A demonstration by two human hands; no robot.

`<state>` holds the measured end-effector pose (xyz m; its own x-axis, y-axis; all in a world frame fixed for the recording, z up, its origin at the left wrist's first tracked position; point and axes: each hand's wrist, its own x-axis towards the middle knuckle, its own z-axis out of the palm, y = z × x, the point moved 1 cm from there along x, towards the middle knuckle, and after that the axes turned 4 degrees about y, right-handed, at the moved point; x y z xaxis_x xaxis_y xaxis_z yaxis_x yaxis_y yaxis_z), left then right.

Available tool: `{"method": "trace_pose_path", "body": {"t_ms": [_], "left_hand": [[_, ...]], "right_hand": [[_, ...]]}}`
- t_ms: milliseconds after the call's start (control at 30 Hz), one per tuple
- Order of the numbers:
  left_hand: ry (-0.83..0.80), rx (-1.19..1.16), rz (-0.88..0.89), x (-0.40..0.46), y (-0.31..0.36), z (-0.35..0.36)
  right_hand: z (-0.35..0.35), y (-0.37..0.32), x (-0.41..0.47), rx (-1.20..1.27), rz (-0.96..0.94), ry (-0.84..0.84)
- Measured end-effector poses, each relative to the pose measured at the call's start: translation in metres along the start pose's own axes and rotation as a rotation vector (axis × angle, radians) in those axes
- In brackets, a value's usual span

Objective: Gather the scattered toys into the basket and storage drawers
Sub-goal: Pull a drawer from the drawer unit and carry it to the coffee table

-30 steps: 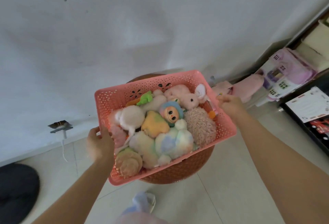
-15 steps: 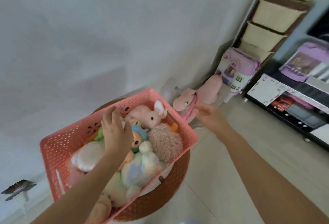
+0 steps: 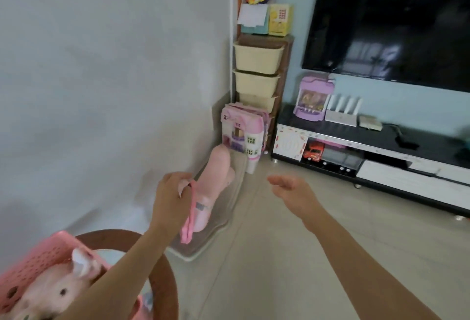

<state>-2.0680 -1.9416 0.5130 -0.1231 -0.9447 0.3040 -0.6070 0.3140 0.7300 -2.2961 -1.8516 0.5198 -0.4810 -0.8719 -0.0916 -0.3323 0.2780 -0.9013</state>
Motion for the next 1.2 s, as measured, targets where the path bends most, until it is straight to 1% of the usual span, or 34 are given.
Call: {"method": "trace_pose_path", "body": {"t_ms": [133, 333, 433, 533, 667, 733, 833, 1000, 1100, 1200], "left_hand": [[-0.051, -0.046, 0.005, 0.034, 0.034, 0.047], [-0.114, -0.089, -0.036, 0.101, 0.054, 0.091], [-0.103, -0.097, -0.059, 0.152, 0.051, 0.116], [-0.102, -0.134, -0.067, 0.217, 0.047, 0.146], [-0.152, -0.181, -0.063, 0.312, 0.052, 0.185], [-0.182, -0.209, -0.065, 0.344, 0.059, 0.198], [-0.217, -0.229, -0.033, 0.404, 0.068, 0.222], [-0.269, -0.218, 0.016, 0.472, 0.084, 0.255], [-0.288, -0.22, -0.024, 0.509, 0.093, 0.277], [-0.28, -0.229, -0.076, 0.546, 0.101, 0.302]], "right_hand": [[-0.036, 0.011, 0.04, 0.027, 0.019, 0.013], [-0.045, 0.012, 0.113, 0.05, 0.033, 0.011], [-0.046, 0.009, 0.165, 0.032, 0.044, 0.01], [-0.046, 0.001, 0.235, 0.029, 0.041, 0.032], [-0.05, -0.022, 0.328, 0.029, 0.038, 0.053], [-0.054, -0.034, 0.357, 0.022, 0.024, 0.067], [-0.059, -0.044, 0.411, 0.039, 0.008, 0.146], [-0.067, -0.051, 0.476, 0.048, 0.039, 0.228], [-0.073, -0.057, 0.522, 0.066, 0.031, 0.252], [-0.08, -0.058, 0.573, 0.073, 0.004, 0.23]]}}
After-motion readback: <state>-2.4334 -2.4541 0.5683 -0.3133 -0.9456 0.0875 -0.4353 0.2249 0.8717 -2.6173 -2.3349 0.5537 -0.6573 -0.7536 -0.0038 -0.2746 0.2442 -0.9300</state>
